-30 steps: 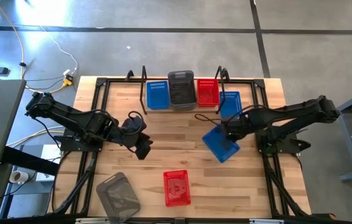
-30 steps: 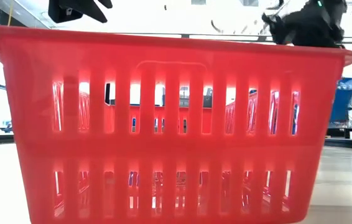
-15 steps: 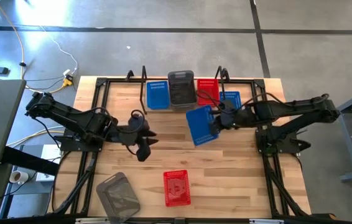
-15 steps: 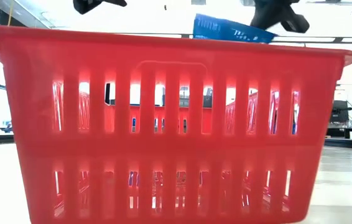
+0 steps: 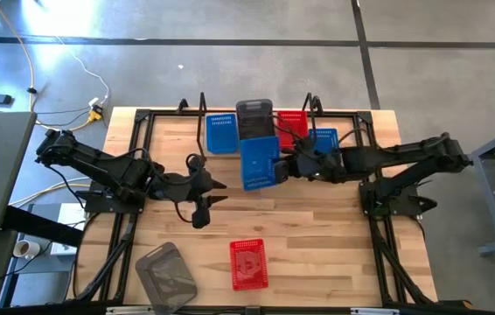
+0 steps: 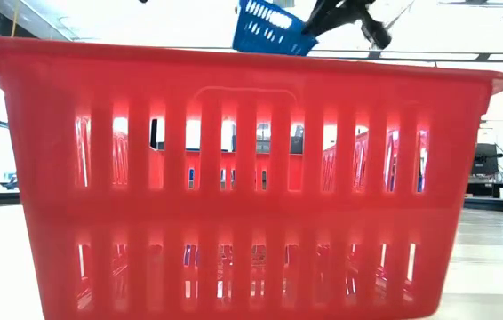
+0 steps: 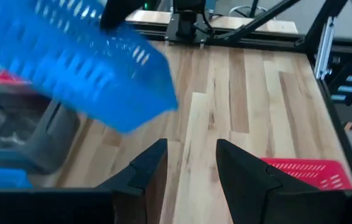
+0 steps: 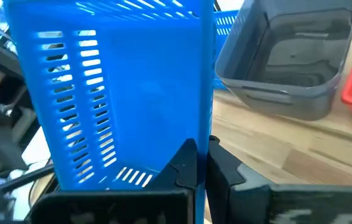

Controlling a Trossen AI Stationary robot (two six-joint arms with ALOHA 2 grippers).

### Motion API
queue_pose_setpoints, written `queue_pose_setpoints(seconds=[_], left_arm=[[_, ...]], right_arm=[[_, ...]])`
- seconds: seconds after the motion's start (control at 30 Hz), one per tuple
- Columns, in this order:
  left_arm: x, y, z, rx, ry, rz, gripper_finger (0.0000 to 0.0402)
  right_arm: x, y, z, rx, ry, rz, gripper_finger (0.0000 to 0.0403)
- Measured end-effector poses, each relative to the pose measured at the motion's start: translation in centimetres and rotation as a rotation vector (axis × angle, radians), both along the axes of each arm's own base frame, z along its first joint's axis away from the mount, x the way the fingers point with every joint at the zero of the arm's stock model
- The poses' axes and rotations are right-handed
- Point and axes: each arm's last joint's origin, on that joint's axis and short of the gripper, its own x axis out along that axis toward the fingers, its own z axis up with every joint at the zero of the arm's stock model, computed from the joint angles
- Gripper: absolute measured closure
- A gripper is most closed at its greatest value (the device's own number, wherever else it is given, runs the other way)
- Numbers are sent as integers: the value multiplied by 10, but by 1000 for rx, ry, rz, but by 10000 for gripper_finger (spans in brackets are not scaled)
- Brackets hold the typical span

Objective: Stack baskets on shelf by color
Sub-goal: Stack the bottom blue bin on the blue bin on the shelf

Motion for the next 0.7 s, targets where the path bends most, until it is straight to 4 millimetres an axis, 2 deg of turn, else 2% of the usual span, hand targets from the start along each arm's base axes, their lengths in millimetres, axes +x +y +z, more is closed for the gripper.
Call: queue_pose_setpoints(seconds=[0.27, 0.43, 0.7], left_arm=[[0, 0, 0, 140, 42, -88, 273], [-2, 0, -3, 193, 93, -120, 273], [9, -3, -25, 209, 228, -147, 273]], right_arm=[[32, 4, -37, 63, 46, -58, 403], [46, 7, -53, 108, 44, -71, 403], [62, 8, -67, 154, 12, -68, 403]])
